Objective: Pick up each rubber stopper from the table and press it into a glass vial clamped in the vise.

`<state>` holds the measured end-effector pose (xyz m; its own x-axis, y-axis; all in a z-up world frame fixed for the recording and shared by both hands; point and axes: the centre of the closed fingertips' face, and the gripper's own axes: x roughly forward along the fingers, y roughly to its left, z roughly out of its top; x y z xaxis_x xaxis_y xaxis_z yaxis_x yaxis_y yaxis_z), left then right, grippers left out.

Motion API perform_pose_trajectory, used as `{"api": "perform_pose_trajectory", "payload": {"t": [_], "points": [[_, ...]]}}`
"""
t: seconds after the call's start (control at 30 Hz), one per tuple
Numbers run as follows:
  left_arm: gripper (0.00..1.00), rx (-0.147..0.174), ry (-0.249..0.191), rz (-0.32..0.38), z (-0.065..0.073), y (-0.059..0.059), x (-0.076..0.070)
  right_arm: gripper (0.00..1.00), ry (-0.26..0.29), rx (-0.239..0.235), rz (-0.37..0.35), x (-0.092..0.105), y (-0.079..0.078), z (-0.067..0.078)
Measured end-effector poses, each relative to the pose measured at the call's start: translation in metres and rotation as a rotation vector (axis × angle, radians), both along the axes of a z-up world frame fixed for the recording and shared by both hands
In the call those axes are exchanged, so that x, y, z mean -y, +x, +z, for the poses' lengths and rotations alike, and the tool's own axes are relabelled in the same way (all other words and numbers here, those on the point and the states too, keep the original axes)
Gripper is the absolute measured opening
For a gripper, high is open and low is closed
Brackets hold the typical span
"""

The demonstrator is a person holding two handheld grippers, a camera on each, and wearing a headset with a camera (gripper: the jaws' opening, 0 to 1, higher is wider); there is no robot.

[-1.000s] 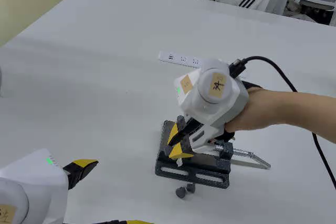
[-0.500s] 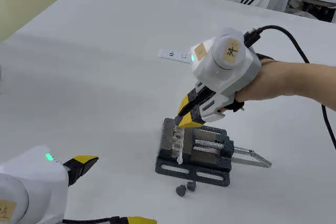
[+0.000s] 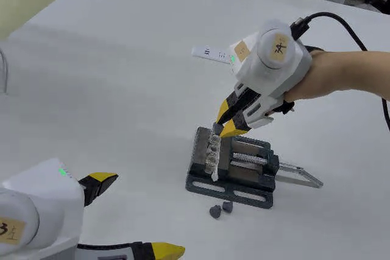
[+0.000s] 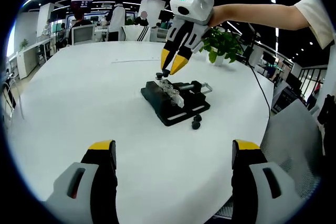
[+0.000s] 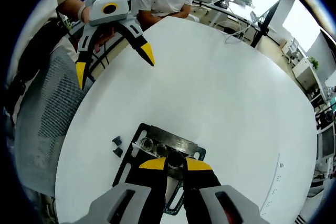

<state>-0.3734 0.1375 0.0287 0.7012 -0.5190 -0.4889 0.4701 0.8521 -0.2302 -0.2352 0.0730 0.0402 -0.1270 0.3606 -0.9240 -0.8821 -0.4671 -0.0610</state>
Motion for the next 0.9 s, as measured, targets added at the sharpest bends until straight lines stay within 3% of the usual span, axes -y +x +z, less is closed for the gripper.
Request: {"api": "perform_pose_trajectory", "payload": {"t": [0.27, 0.9], "points": [[0.90, -0.009, -0.002, 0.004, -0.0018, 0.0000, 0.0008, 0.06, -0.012, -0.010, 0.071, -0.0001, -0.0054, -0.0031], [0.89, -0.027, -0.010, 0.004, -0.0059, -0.0023, 0.0051, 0.06, -0.021, -0.033, 0.062, 0.0032, -0.0068, -0.0086]]}}
